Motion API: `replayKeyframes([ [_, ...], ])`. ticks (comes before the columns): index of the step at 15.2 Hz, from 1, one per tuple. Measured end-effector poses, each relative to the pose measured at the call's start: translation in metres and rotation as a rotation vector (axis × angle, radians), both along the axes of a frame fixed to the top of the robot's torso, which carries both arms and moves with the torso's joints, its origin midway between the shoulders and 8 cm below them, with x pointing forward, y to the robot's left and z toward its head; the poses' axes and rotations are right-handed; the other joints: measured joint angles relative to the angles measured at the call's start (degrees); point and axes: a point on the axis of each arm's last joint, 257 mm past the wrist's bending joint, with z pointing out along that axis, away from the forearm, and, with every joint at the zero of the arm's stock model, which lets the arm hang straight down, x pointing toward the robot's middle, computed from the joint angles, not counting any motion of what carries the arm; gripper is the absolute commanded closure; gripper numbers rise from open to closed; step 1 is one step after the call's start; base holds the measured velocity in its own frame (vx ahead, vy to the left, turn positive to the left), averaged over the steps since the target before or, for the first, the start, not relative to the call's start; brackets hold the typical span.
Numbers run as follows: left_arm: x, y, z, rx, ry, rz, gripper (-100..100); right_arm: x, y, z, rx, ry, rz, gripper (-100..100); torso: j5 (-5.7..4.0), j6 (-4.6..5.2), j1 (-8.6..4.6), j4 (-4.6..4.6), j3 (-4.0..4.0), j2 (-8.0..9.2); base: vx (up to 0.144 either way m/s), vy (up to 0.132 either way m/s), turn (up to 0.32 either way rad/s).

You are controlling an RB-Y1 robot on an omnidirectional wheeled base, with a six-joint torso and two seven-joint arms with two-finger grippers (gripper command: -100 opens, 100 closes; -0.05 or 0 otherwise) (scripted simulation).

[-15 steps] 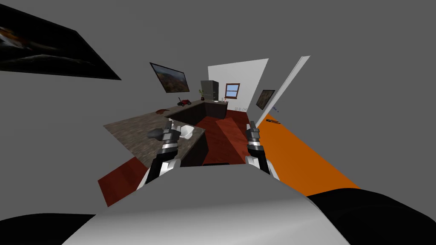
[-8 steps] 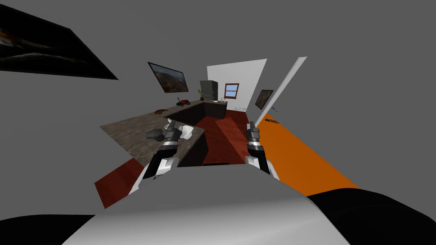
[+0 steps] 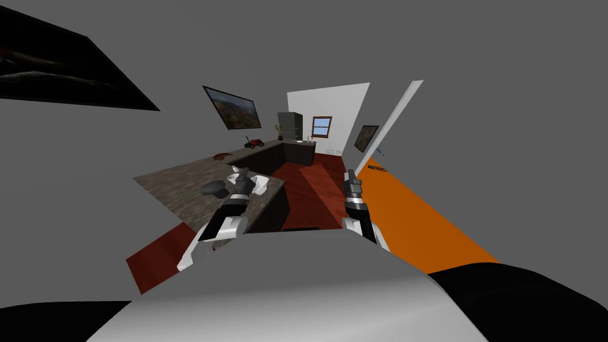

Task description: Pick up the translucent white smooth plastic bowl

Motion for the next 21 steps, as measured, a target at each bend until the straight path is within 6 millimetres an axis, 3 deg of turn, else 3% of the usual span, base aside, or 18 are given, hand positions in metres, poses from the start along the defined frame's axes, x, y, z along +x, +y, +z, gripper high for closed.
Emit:
replayKeyframes([
  [21, 0.033, 0.016, -0.047, -0.047, 0.293, 0.004, -100, 0.000, 0.000, 0.000, 0.000, 0.000, 0.000, 0, 0.00, 0.00, 0.00, 0.00, 0.00, 0.00, -0.004, -0.001, -0.027],
])
